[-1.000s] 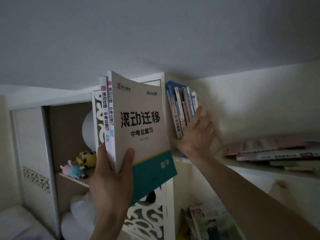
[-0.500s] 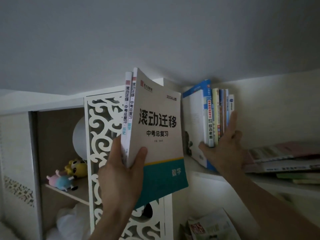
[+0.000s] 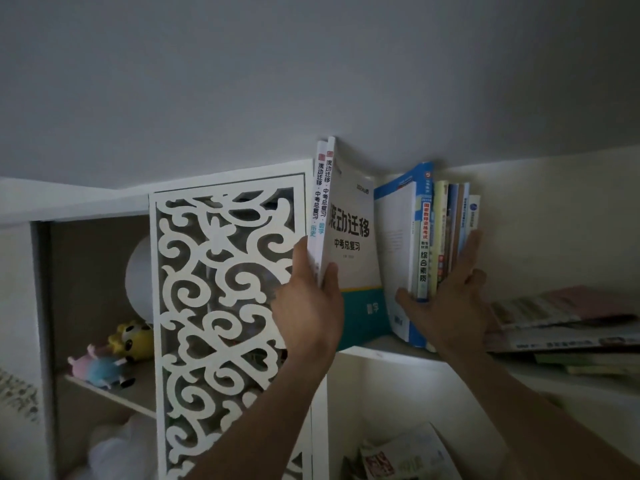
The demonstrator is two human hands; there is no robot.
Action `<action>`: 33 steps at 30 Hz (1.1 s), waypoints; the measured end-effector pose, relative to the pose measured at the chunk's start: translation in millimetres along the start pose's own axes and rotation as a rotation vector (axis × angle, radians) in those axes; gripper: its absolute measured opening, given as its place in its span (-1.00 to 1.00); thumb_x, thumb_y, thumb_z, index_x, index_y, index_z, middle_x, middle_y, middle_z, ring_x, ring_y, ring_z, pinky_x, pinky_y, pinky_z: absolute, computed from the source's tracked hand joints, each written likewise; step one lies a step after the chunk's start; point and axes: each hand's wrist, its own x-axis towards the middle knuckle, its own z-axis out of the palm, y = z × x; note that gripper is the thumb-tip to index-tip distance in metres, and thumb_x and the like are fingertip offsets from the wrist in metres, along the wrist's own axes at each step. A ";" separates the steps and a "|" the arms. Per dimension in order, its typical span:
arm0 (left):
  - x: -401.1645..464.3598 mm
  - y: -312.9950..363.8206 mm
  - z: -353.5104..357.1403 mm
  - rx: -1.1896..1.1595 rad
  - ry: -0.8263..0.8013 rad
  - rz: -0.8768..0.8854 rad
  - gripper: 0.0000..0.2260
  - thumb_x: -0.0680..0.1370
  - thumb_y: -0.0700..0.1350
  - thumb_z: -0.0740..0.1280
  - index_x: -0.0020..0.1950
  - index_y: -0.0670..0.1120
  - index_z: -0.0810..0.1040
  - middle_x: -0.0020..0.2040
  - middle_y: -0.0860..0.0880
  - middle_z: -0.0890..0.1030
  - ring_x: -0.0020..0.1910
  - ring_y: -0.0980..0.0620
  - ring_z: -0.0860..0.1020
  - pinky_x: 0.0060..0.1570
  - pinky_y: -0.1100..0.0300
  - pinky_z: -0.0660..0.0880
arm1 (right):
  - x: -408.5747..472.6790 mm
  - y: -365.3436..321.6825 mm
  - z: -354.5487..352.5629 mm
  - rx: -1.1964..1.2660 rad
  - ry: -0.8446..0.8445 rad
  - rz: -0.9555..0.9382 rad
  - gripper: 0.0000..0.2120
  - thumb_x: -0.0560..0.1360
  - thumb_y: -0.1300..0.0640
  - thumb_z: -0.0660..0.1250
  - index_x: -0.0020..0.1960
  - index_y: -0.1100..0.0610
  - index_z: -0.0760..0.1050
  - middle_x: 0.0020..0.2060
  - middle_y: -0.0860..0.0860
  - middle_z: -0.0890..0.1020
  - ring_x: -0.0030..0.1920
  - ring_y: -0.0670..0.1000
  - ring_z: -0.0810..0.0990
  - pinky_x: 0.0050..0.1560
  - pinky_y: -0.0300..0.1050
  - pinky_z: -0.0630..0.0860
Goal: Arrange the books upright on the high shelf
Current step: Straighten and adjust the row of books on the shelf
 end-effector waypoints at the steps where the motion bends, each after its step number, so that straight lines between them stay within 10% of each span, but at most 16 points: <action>1: 0.2 0.2 5.1 -0.010 0.011 0.005 -0.66 0.65 0.03 0.30 0.40 0.01 0.35 0.14 -0.02 0.69 -0.10 -0.10 0.68 -0.14 0.04 0.62 | 0.2 -0.2 -0.4 -0.002 0.002 -0.006 0.36 0.27 -0.13 0.65 0.64 0.02 -0.34 0.21 0.26 0.37 -0.11 0.07 0.37 -0.21 -0.06 0.40; 20: 9.7 -18.3 89.5 -0.283 -0.152 -0.032 -0.62 0.67 -0.02 0.29 0.44 0.03 0.25 0.34 -0.02 0.58 0.18 -0.03 0.65 0.04 0.06 0.67 | -9.3 -15.4 13.5 -0.032 0.018 -0.071 0.28 0.30 -0.23 0.58 0.64 0.00 -0.28 0.28 0.24 0.38 0.00 0.21 0.60 -0.17 -0.02 0.54; 33: -5.7 -25.2 78.9 -0.196 0.090 -0.037 -0.52 0.66 -0.08 0.30 0.55 0.07 0.23 0.31 -0.01 0.62 0.13 -0.06 0.68 -0.01 -0.02 0.69 | -18.3 -12.1 19.2 0.017 0.195 0.015 0.14 0.34 -0.19 0.56 0.65 0.01 -0.10 0.24 0.25 0.46 0.02 0.27 0.58 -0.20 0.00 0.48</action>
